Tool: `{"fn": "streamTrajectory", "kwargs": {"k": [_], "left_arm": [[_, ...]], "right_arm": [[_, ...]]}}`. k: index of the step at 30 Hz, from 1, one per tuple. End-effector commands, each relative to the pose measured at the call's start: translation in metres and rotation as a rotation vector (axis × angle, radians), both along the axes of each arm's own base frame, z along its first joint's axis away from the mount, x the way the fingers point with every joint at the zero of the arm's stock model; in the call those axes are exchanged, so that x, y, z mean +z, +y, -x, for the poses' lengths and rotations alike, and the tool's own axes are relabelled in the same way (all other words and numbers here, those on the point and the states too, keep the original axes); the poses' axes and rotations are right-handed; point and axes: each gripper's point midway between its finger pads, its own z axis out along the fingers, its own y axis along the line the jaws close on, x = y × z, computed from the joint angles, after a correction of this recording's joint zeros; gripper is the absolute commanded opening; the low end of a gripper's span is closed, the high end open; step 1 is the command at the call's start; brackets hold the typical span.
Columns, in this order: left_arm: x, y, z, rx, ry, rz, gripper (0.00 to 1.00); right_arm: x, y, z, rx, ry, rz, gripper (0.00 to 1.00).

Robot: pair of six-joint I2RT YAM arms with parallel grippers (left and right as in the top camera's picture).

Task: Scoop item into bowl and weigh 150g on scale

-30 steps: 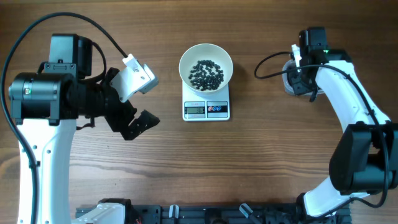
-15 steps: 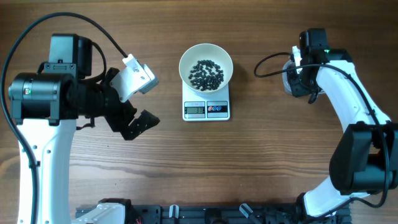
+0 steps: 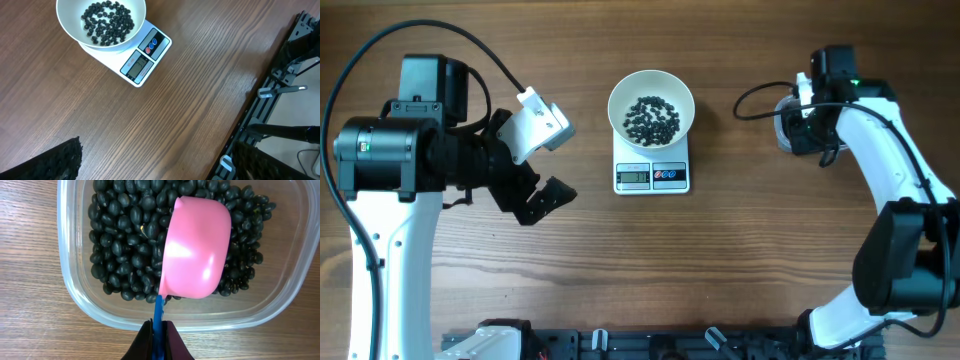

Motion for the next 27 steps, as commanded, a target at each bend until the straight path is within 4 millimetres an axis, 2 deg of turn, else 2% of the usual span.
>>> {"fn": "streamTrajectory", "kwargs": {"k": [1,12,27], "left_arm": [[0.005,0.002,0.000,-0.003,-0.026,-0.004,1.00],[0.005,0.002,0.000,-0.003,-0.026,-0.004,1.00],[0.005,0.002,0.000,-0.003,-0.026,-0.004,1.00]], "right_arm": [[0.004,0.023,0.011,-0.008,0.012,-0.165,0.04],[0.013,0.010,0.014,-0.097,-0.020,-0.350,0.04],[0.022,-0.025,0.017,-0.194,-0.081,-0.523,0.04]]}}
